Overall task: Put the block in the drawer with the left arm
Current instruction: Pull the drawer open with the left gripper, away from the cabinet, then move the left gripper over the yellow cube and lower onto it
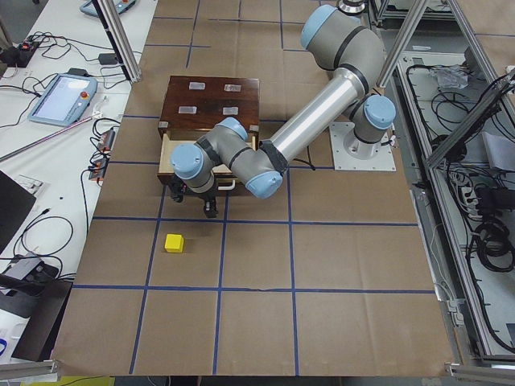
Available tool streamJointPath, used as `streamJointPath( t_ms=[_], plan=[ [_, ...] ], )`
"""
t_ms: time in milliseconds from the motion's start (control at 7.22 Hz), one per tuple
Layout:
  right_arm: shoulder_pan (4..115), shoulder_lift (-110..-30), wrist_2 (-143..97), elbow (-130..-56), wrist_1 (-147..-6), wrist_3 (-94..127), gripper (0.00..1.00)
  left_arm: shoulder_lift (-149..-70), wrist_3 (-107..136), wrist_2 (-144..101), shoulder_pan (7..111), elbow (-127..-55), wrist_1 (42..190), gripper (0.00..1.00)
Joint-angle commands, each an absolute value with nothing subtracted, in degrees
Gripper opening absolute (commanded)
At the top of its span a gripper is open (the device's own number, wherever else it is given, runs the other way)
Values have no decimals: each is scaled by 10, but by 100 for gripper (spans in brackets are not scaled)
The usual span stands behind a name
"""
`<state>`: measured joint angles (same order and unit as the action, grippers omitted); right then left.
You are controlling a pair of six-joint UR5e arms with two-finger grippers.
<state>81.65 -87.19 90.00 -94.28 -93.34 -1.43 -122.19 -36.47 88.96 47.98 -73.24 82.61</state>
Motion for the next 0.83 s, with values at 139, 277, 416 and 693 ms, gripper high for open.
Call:
streamJointPath(
  t_ms=[139, 277, 416, 693],
  plan=[
    [817, -872, 900, -943, -933, -14, 100, -1263, -365, 908, 480, -666, 826, 98],
    [817, -872, 900, -943, -933, -15, 100, -1280, -365, 908, 480, -647, 819, 98],
    [817, -872, 900, -943, -933, -15, 100, -1309, -372, 908, 480, -616, 797, 98],
    [817, -872, 900, -943, -933, -15, 100, -1350, -377, 907, 481, -574, 769, 98]
  ],
)
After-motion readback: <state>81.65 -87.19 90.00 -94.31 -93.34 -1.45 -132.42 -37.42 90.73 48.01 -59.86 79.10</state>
